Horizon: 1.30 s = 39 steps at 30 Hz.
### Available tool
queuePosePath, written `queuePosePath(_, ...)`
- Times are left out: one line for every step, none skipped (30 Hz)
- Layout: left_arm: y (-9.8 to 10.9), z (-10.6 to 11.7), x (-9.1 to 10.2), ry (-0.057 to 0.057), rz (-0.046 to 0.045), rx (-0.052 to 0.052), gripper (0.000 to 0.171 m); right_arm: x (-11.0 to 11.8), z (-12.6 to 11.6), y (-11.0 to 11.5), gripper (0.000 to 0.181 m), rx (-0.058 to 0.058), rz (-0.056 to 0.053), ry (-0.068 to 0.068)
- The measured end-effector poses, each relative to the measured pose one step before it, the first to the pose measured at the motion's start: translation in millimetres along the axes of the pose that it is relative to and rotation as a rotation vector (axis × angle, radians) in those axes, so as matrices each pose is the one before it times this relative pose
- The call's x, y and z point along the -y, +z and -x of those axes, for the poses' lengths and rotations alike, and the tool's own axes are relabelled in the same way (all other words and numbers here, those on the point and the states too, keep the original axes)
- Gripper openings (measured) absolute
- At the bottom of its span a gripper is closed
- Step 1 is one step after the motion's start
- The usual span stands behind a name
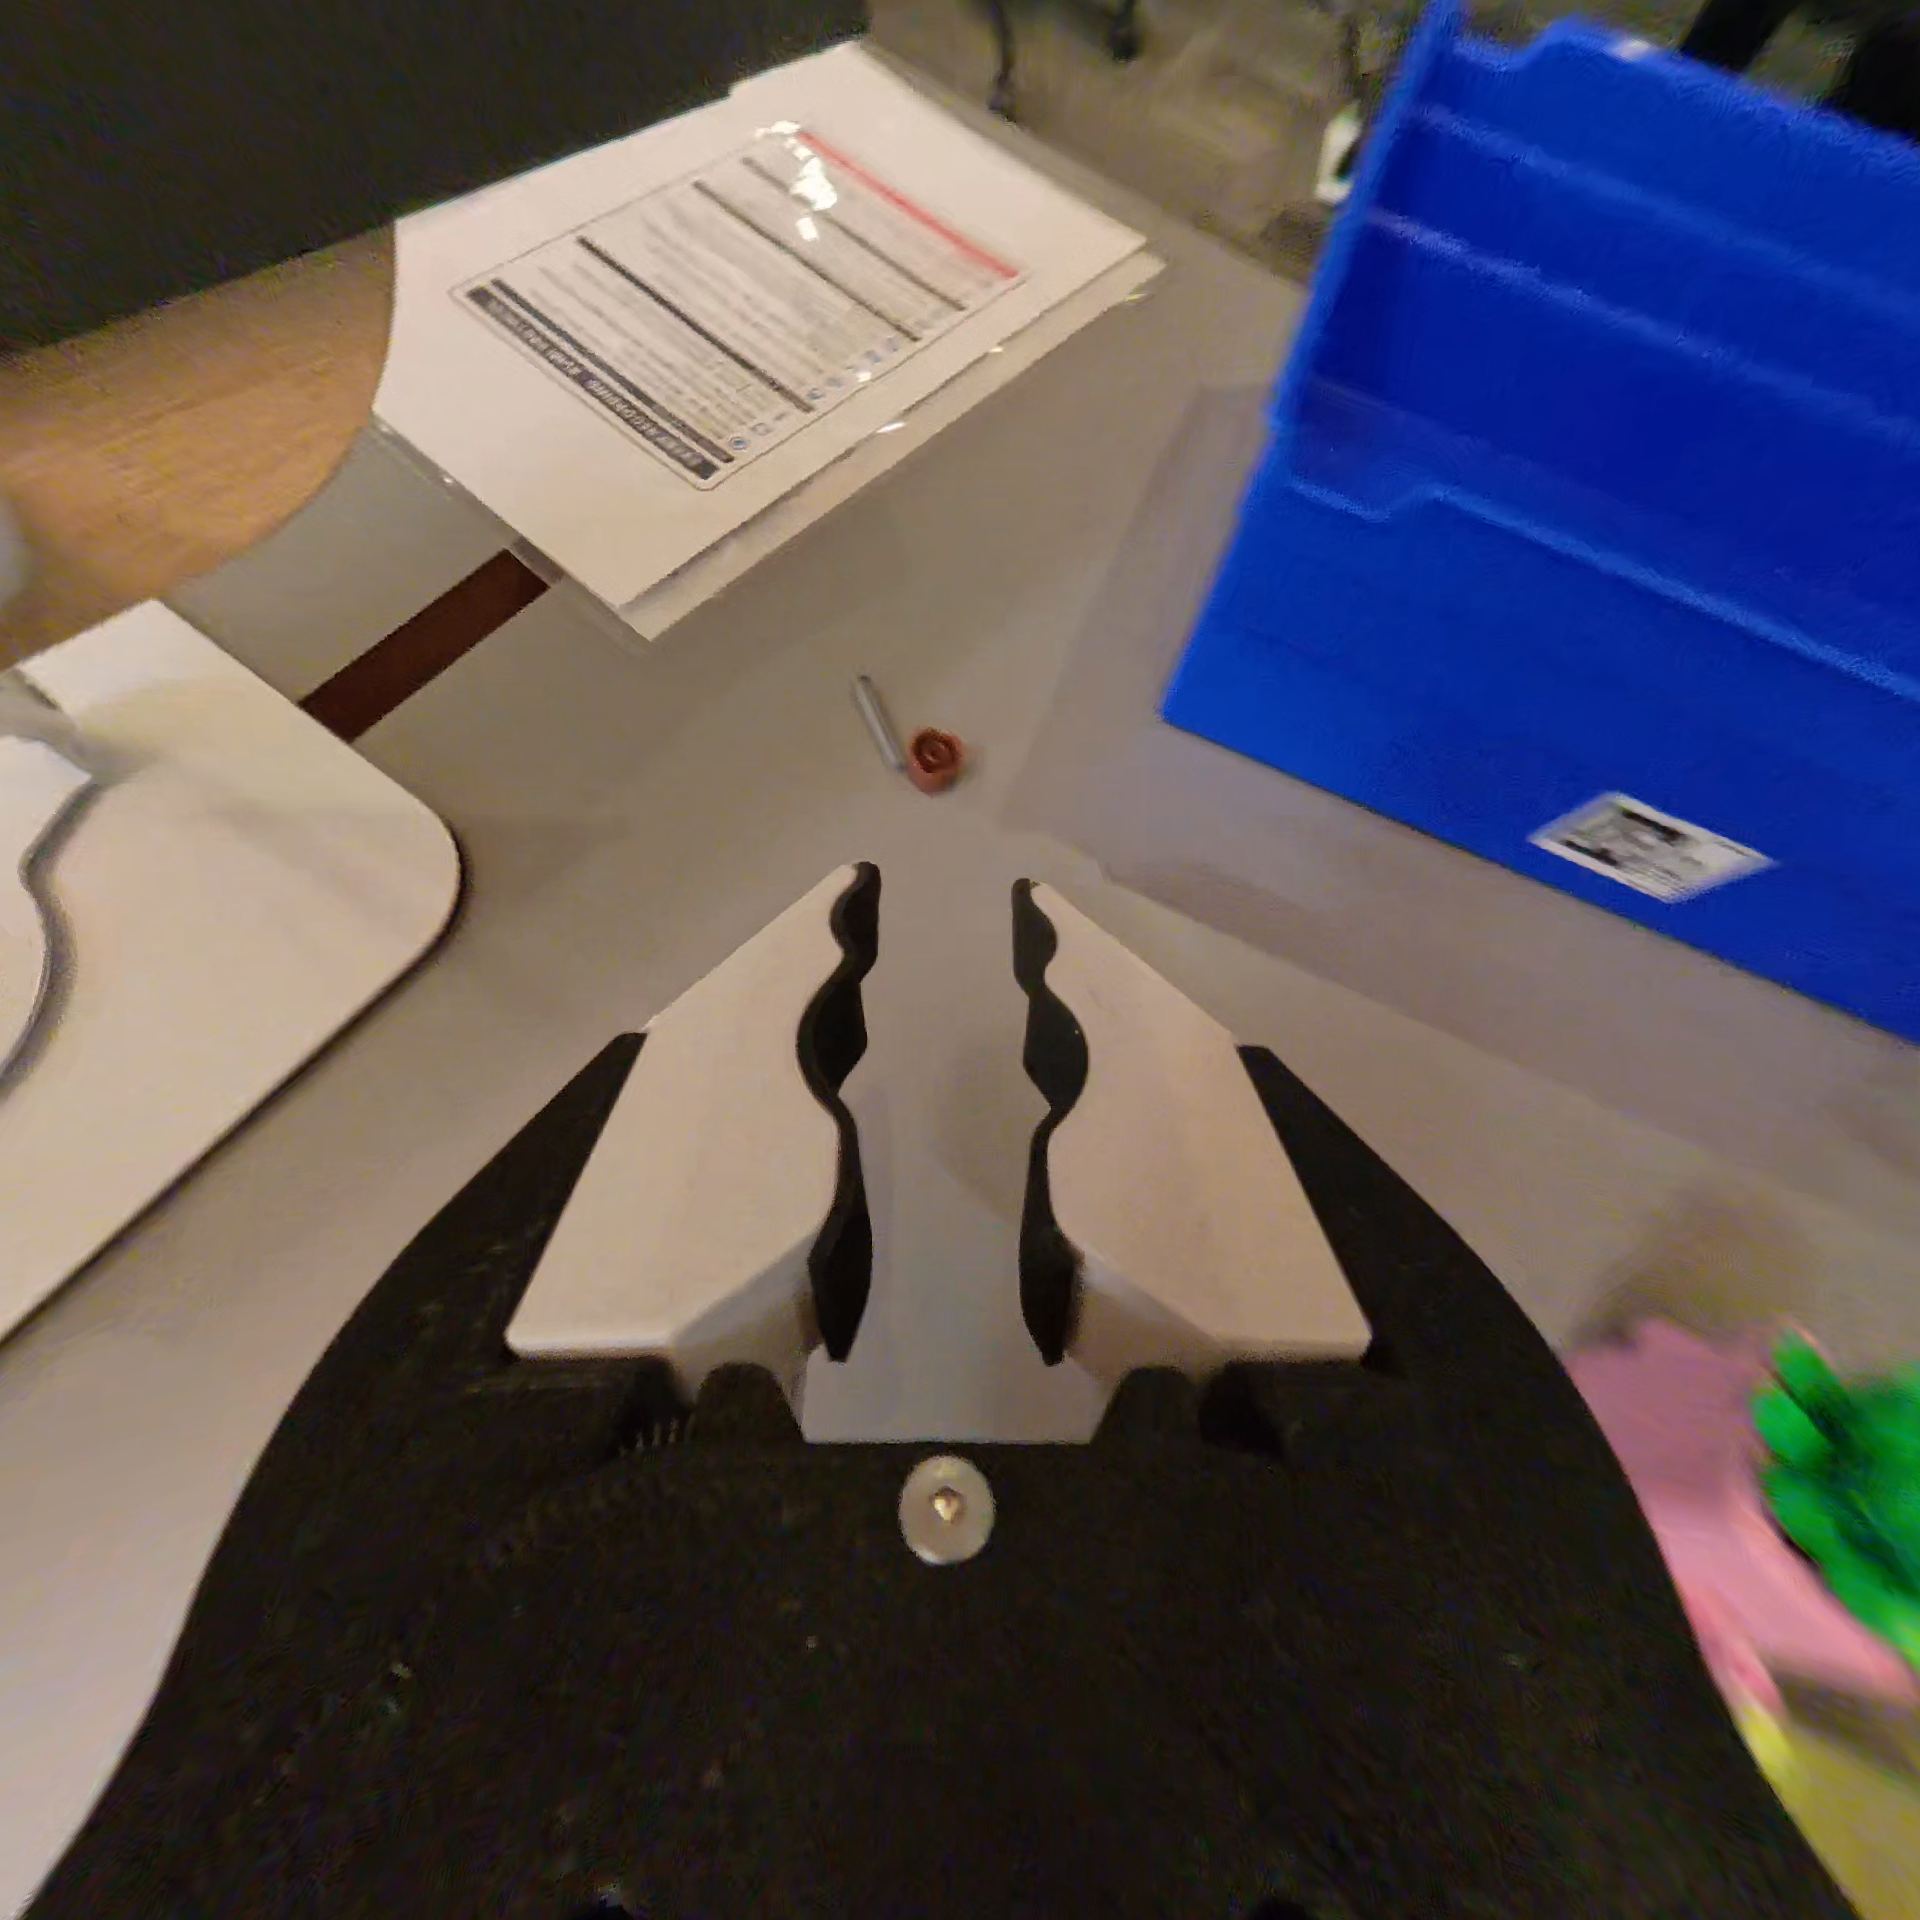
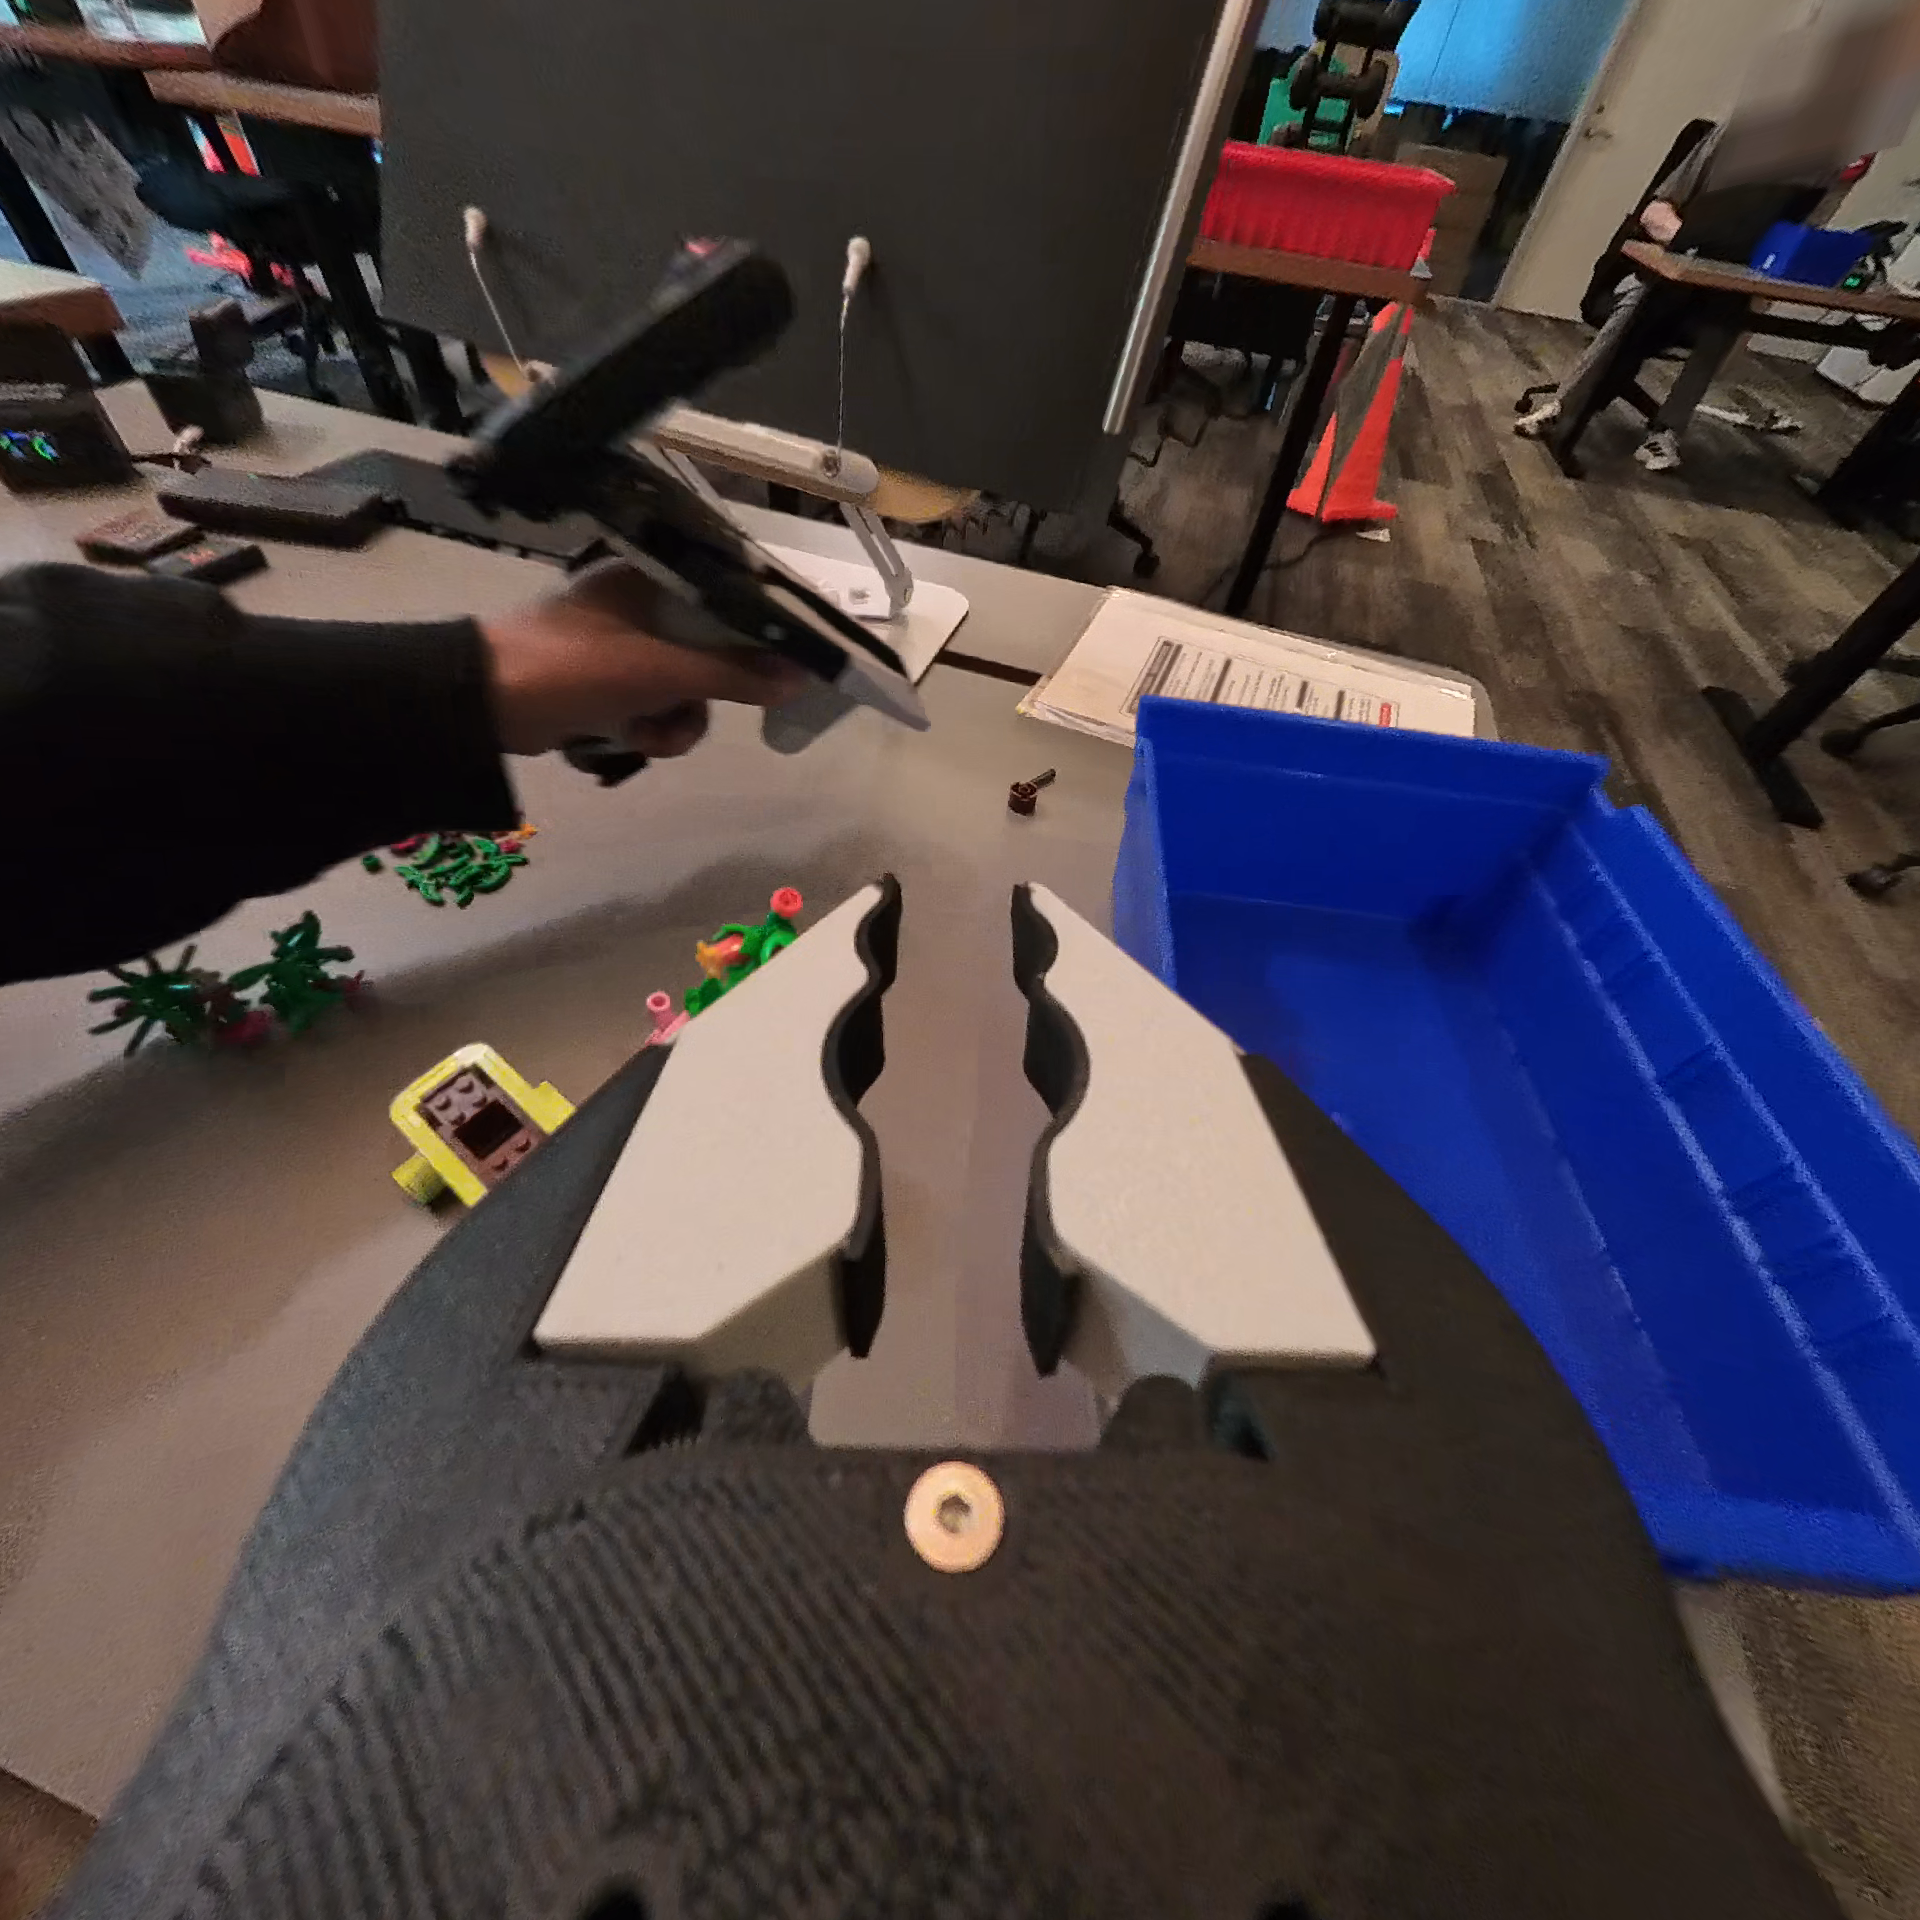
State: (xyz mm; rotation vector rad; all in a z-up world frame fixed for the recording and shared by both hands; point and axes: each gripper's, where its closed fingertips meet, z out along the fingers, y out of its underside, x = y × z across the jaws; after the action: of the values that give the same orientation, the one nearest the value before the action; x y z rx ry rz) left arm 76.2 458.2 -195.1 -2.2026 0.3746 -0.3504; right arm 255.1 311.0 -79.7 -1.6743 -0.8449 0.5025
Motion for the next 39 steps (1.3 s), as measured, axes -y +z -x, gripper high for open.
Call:
queuePosePath(16.87, 4.75, 1.77, -0.0062, 0.01343, 0.0245, 0.021, -4.91, -1.91, -2.22, 0.02, -0.002, -0.0075, 0.0148)
queuePosePath(14.57, 0.75, 1.65, -0.003, 0.00696, 0.0103, 0.02, -5.47, -3.91, -1.25, 0.02, -0.0105, -0.0014, 0.011)
queuePosePath(12.44, -0.28, 1.12, 0.0006, 0.00515, 0.0099, 0.02, -5.03, -4.23, -0.16, 0.02, -0.0107, -0.0014, 0.0069)
queuePosePath(10.67, 0.27, 0.79, 0.0061, 0.00515, 0.0145, 0.021, -4.47, -3.81, 0.43, 0.02, -0.007, -0.001, 0.0027)
queuePosePath(9.52, 1.05, 0.01, 0.0096, 0.00797, 0.0191, 0.022, -3.7, -3.38, 1.04, 0.02, -0.0042, -0.0015, 0.0003)
queuePosePath(8.53, 2.43, -0.1, 0.0085, 0.0104, 0.0232, 0.022, -2.61, -2.55, 1.26, 0.019, 0.0009, -0.0048, -0.0014)
queuePosePath(7.7, 2.6, -0.32, 0.0029, 0.01184, 0.0204, 0.022, -1.91, -2.08, 1.41, 0.019, 0.0045, -0.006, -0.0022)
queuePosePath(6.75, 1.78, -0.35, -0.0026, 0.01374, 0.0094, 0.022, -1.63, -2.12, 1.53, 0.019, 0.0037, -0.0046, -0.0017)
queuePosePath(5.45, 1.09, 0.42, -0.0087, 0.01158, 0.0012, 0.022, -1.46, -1.82, 1.56, 0.019, 0.0049, -0.0034, -0.0003)
queuePosePath(3.83, 0.73, 1.83, -0.0151, 0.0021, -0.0053, 0.022, -1.35, -1.21, 1.75, 0.019, 0.008, -0.0022, 0.0018)
queuePosePath(2.29, 1.16, 2.7, -0.0186, -0.00517, -0.0039, 0.022, -1.36, -0.91, 1.71, 0.019, 0.0081, -0.0012, 0.0033)
queuePosePath(1.5, 0.5, 2.68, -0.0169, -0.00651, -0.0089, 0.022, -1.3, -0.87, 1.53, 0.019, 0.0071, -0.0011, 0.004)
queuePosePath(1.5, -0.72, 1.26, -0.012, -0.00089, -0.0134, 0.023, -1.38, -0.91, 1.23, 0.019, 0.0055, -0.0008, 0.0047)
queuePosePath(2.24, -0.57, -1.26, -0.0035, 0.01275, -0.0091, 0.023, -1.22, -1.19, 0.91, 0.019, 0.0031, -0.001, 0.0054)
queuePosePath(2.66, 0.74, -3.41, 0.0043, 0.02381, 0.004, 0.023, -1.07, -1.07, 0.47, 0.019, 0.0026, -0.0021, 0.0068)
queuePosePath(2.66, 0.77, -3.91, 0.0119, 0.02249, 0.008, 0.023, -0.67, -0.74, 0.08, 0.019, 0.0039, -0.0034, 0.0089)
queuePosePath(0.65, 0.28, -0.87, 0.0151, -0.00175, 0.0088, 0.024, -0.3, -0.02, -0.32, 0.019, 0.0053, -0.0044, 0.0102)
queuePosePath(-0.26, 0.77, -0.93, 0.012, 0.00123, 0.0134, 0.024, 0.18, 0.26, -0.75, 0.019, 0.005, -0.0046, 0.0096)
queuePosePath(-1.03, 0.06, -0.83, 0.0091, 0.00166, 0.0079, 0.018, 0.37, 0.46, -1.27, 0.019, 0.0028, -0.0045, 0.0073)
queuePosePath(-1.55, -0.26, -1.03, 0.0074, 0.00149, 0.0062, 0.008, 0.56, 0.46, -1.66, 0.019, -0.0001, -0.0034, 0.0047)
queuePosePath(-1.89, -0.52, -1.21, 0.0126, 0.00114, 0.0041, 0.001, 0.37, 0.39, -1.99, 0.019, -0.0023, -0.0015, 0.0029)
queuePosePath(-2.1, -0.86, -1.87, 0.0192, 0.00387, 0.0004, 0.001, 0.52, 0.43, -2.17, 0.019, -0.0038, -0.0006, 0.0013)
queuePosePath(-2.78, -0.4, -2.43, 0.0197, 0.00466, 0.0024, 0.0, 0.7, 0.65, -2.32, 0.019, -0.0045, -0.0006, -0.0003)
queuePosePath(-4.18, 1.57, -1.16, 0.0159, -0.00517, 0.0124, 0.0, 1.0, 0.82, -2.61, 0.019, -0.0047, -0.0011, -0.0016)
queuePosePath(-6.13, 2.02, 0.93, 0.0136, -0.01985, 0.0129, 0.0, 1.28, 1.14, -2.79, 0.019, -0.0046, -0.0019, -0.0022)
queuePosePath(-7.63, 2.19, 1.78, 0.011, -0.02277, 0.0092, 0.0, 1.56, 1.35, -2.73, 0.019, -0.0036, -0.0023, -0.002)
queuePosePath(-8.8, 2.23, 2.32, 0.0062, -0.02232, 0.0062, 0.0, 1.69, 1.52, -2.75, 0.019, -0.0025, -0.0024, -0.0015)
queuePosePath(-10.25, 2.37, 2.98, 0.002, -0.02612, 0.0047, 0.0, 1.93, 1.83, -2.63, 0.019, -0.0018, -0.0033, -0.0013)
queuePosePath(-11.69, 1.91, 3.14, 0.0014, -0.02775, 0.0021, 0.0, 2.28, 2.12, -2.65, 0.019, -0.0011, -0.0044, -0.0016)
queuePosePath(-12.85, 1.96, 2.17, 0.0007, -0.0244, 0.0027, 0.0, 2.47, 2.5, -2.55, 0.019, -0.0003, -0.0048, -0.0025)
queuePosePath(-14.11, 1.57, 1.06, -0.0009, -0.02251, 0.0022, 0.0, 2.8, 2.88, -2.76, 0.019, -0.0002, -0.0059, -0.0035)
queuePosePath(-15.43, 0.79, -0.34, -0.0039, -0.02012, -0.0008, 0.0, 3.13, 3.38, -2.78, 0.019, 0.0002, -0.0082, -0.0041)
queuePosePath(-16.6, 0.39, -1.77, -0.0085, -0.01855, -0.0014, 0.0, 3.25, 3.9, -2.52, 0.018, 0.0013, -0.01, -0.004)
queuePosePath(-17.81, -0.12, -3.1, -0.0105, -0.01761, -0.0027, 0.0, 3.29, 4.5, -2.3, 0.018, 0.0037, -0.0096, -0.003)
queuePosePath(-18.95, 0.24, -4.79, -0.0127, -0.01598, -0.0007, 0.0, 3.07, 5.41, -1.87, 0.018, 0.0071, -0.0078, -0.0014)
queuePosePath(-19.81, 0.83, -6.16, -0.0134, -0.01658, 0.0029, 0.0, 2.89, 6.21, -1.27, 0.018, 0.0104, -0.0055, -0.0003)
queuePosePath(-20.51, 2.12, -8.04, -0.0129, -0.01293, 0.0083, 0.0, 2.73, 6.8, -0.95, 0.018, 0.0125, -0.0038, -0.0008)
queuePosePath(-21.01, 3.71, -9.46, -0.0146, -0.01326, 0.0138, 0.0, 2.49, 7.35, -0.44, 0.018, 0.0129, -0.0021, -0.0025)
queuePosePath(-21.42, 5.07, -10.88, -0.0177, -0.01032, 0.016, 0.001, 2.56, 7.75, -0.22, 0.018, 0.0125, -0.0007, -0.0047)
